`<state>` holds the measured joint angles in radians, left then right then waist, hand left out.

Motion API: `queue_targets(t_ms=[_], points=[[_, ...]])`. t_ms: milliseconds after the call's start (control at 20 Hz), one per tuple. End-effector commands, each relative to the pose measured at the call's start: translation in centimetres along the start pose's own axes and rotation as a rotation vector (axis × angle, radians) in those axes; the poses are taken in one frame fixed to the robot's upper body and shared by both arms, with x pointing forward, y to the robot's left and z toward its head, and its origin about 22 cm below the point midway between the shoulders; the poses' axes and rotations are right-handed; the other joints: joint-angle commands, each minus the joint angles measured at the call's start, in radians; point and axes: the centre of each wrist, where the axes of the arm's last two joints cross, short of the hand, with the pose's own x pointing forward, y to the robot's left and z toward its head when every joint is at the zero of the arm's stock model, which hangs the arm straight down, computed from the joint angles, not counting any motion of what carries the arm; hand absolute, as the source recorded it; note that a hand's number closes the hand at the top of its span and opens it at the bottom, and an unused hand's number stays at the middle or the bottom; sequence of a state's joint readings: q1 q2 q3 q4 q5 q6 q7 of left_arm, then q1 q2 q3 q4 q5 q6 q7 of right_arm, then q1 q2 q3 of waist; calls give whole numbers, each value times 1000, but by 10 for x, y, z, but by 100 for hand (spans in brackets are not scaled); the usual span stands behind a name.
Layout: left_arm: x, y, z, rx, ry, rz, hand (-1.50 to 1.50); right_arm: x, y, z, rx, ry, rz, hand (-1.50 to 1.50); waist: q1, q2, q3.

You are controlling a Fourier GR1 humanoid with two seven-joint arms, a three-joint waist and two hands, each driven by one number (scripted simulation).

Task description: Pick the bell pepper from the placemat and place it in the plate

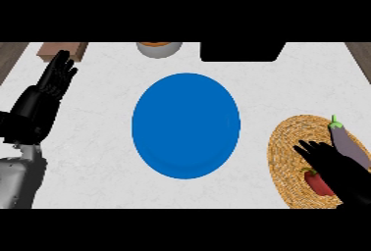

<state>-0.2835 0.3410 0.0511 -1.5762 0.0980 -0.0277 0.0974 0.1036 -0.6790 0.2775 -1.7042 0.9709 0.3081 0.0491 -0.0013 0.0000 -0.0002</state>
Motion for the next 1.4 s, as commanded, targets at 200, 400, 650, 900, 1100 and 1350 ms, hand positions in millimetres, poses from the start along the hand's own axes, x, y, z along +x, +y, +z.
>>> queue_targets(t_ms=[200, 400, 650, 900, 1100, 1350], points=[[-2, -16, -2, 5, -8, 8, 0, 1, -3, -23, -241, -126, -20, 150, 0, 0, 1], [-7, 6, 8, 38, 17, -7, 0, -20, 35, 5, -163, 282, -181, 150, -38, -5, 0], [1, 14, 15, 39, 19, 2, 0, -45, 54, 46, -159, 690, -356, 150, -57, -13, -1], [8, 12, 28, 2, 22, 5, 0, -3, 25, 88, -331, 743, -298, 150, -17, -8, -1], [-1, 5, 0, 9, 3, 3, 0, 35, 0, 97, -447, 605, -398, 150, -22, -2, -1], [1, -3, 10, 8, 15, -1, 0, 62, -46, 123, -613, 389, -452, 150, -15, -5, -1]])
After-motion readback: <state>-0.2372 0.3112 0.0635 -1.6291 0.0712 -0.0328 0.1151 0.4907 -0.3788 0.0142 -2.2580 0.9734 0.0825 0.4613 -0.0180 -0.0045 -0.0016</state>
